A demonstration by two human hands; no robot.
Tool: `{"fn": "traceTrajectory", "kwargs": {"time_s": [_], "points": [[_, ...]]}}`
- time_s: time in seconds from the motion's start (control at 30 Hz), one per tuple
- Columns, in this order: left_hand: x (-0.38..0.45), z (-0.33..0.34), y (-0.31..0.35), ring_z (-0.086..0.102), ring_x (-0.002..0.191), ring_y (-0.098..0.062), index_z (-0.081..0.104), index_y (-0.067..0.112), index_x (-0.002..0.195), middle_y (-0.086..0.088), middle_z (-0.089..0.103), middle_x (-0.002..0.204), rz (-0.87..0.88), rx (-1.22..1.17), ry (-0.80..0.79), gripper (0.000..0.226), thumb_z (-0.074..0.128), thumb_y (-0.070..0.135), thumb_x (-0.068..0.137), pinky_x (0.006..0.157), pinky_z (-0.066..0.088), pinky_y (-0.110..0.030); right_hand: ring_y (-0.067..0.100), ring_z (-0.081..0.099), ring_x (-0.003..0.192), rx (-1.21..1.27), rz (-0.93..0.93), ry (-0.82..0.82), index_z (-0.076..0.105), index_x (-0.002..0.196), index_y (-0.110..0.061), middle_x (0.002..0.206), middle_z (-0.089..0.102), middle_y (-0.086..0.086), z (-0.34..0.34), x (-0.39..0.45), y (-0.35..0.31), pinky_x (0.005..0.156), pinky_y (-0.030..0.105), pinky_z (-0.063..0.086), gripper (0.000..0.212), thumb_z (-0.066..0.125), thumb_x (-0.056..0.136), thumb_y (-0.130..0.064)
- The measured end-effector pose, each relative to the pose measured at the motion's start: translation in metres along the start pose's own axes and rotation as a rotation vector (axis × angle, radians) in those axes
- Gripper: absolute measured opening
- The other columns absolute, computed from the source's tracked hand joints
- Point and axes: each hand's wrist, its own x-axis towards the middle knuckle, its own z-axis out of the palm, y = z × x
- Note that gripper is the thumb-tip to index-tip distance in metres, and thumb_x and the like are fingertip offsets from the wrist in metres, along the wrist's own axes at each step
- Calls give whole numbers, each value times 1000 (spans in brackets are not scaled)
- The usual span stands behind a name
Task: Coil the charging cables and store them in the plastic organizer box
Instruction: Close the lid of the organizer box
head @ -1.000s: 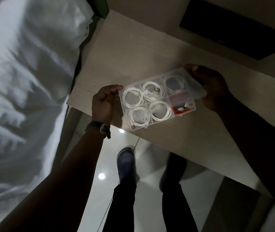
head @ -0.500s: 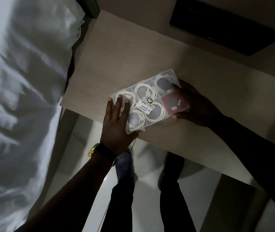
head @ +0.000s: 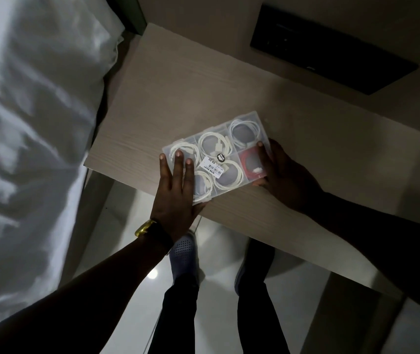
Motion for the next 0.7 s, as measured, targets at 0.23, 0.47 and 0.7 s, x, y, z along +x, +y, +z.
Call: {"fn": "traceTrajectory", "kwargs": {"time_s": [0.23, 0.47, 0.7], "points": [[29, -35, -1, 5, 143, -58, 17, -13, 148, -38, 12, 155, 46, 74, -68, 101, 57, 58, 88, 116, 9, -66, 45, 55, 116, 125, 72, -2, 30, 150, -6, 138, 48, 30, -12, 17, 6, 84, 49, 56, 90, 70, 80, -48], [135, -76, 35, 26, 141, -46, 18, 12, 155, -23, -7, 162, -3, -188, -199, 91, 70, 15, 80, 114, 31, -44, 39, 56, 105, 325, 590, 193, 39, 147, -13, 125, 51, 22, -16, -5, 12, 91, 43, 51, 81, 72, 80, -45], [176, -58, 72, 36, 142, -29, 35, 11, 150, -14, 29, 159, -14, -330, -15, 71, 67, 13, 87, 113, 32, -34, 32, 59, 100, 471, 858, 280, 35, 149, -21, 121, 45, 14, -17, -13, 48, 91, 35, 52, 90, 69, 74, -55]]}}
